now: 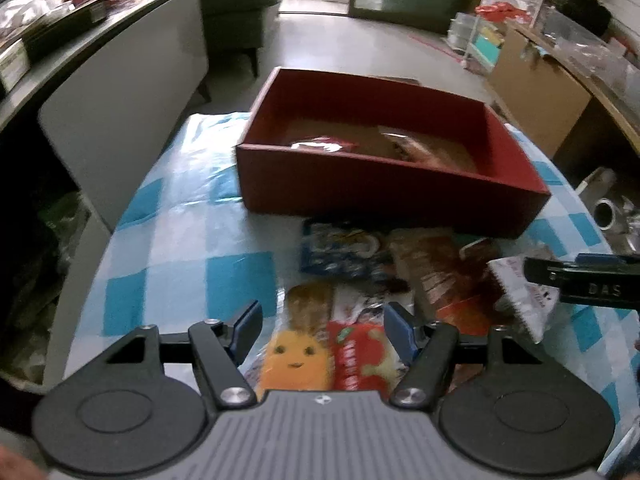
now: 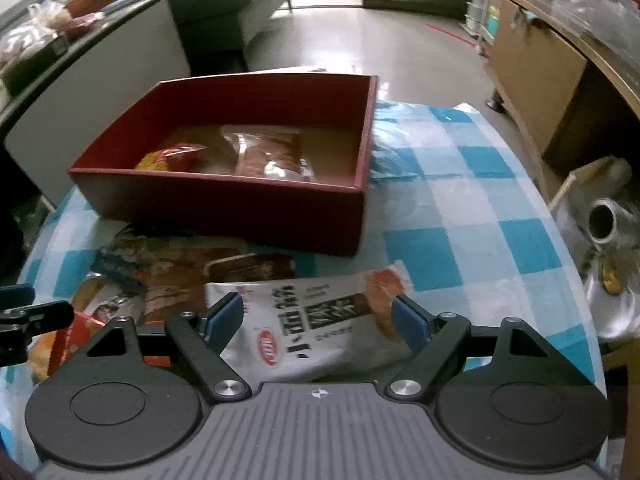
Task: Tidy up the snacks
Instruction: 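Grasp the red spicy-strip packet with the left tool while the right tool grasps the white noodle-snack bag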
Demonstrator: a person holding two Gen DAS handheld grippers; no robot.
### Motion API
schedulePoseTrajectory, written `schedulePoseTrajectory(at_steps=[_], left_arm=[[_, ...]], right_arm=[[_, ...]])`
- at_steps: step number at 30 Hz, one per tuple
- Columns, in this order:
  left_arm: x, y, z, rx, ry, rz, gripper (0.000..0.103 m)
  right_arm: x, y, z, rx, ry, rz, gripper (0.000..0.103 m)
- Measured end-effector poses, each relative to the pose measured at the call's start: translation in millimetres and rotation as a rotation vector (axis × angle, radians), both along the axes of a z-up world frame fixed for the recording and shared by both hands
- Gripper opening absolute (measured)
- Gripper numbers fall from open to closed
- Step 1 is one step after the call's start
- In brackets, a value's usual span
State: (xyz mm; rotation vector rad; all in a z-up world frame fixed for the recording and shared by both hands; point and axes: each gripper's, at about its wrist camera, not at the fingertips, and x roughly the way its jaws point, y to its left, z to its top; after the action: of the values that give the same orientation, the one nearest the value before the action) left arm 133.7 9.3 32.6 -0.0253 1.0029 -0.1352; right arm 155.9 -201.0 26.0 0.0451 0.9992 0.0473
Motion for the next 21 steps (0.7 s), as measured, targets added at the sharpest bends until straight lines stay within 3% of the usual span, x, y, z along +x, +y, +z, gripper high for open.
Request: schedulePoseTrajectory(at_steps=[7,11,17,21], left_arm=[[20,-24,-11,0.005,0.020,-0.039,0.062],[18,-29,-21,-0.015,0.093,-0.078,0.062],[-8,-33,-23,0.003,0.111,-0.182,0.064],[-30,-37,-23,-0.055,0.170,-0.312,0.064]], right_arm=[[20,-4,-11,0.032,0.035,-0.005,0.088],[25,4,-15,0.001,0.056,0.030,0.088],[-7,7,-13,-0.041,0.112,0.124,0.087],[-41,3,-19,-0.074,0.194,0.184,0.085]])
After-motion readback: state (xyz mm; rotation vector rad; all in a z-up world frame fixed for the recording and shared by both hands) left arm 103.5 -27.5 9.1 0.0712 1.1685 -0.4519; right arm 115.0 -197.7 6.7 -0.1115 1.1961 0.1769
